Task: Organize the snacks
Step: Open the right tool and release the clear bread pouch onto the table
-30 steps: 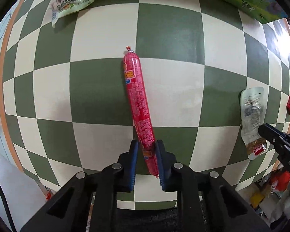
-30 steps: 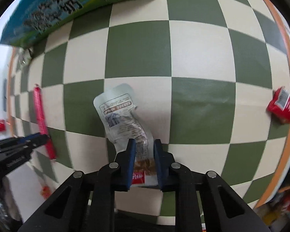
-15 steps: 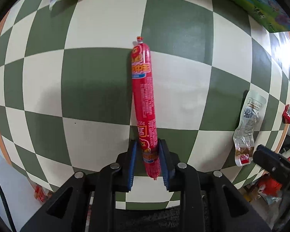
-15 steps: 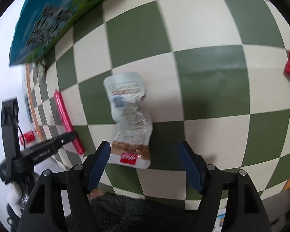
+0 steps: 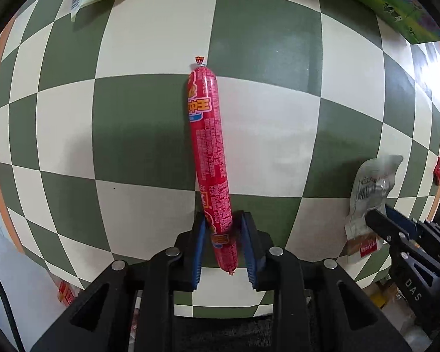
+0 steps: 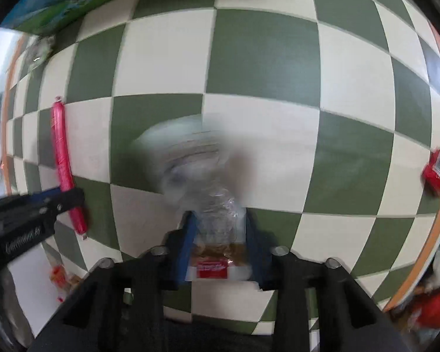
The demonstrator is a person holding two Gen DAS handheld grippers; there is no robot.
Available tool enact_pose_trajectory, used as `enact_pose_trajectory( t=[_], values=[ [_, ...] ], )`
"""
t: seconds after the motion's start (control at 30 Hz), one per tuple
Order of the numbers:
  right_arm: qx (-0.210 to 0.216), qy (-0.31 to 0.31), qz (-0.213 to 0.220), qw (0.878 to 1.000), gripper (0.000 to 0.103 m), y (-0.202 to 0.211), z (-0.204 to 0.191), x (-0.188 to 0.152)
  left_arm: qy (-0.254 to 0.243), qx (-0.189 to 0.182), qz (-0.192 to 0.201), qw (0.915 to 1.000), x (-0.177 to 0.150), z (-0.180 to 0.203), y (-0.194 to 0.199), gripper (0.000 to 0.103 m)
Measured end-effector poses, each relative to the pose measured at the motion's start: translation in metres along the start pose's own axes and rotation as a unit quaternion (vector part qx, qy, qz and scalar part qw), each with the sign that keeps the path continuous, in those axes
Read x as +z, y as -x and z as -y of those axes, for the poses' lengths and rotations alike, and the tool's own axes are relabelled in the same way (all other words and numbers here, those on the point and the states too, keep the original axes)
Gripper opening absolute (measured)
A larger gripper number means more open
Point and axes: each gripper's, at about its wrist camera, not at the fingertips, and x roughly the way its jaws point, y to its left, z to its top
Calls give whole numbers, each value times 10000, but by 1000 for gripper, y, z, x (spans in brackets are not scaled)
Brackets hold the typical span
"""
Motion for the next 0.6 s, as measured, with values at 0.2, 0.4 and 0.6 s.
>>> enact_pose_trajectory(
  t=[0.2,0.4,0.6],
  values=[
    [661,-328,72,9972,16,11,20,-5,3,48,124,9999,-6,-3,3,21],
    [1304,-419,321,9901,7,37,25,-13,-35,133,216,9997,-12,-1,3,19],
    [1448,-205,433,9883,6,51,24,-17,13,13,258,9997,-13,-3,11,17]
  ],
)
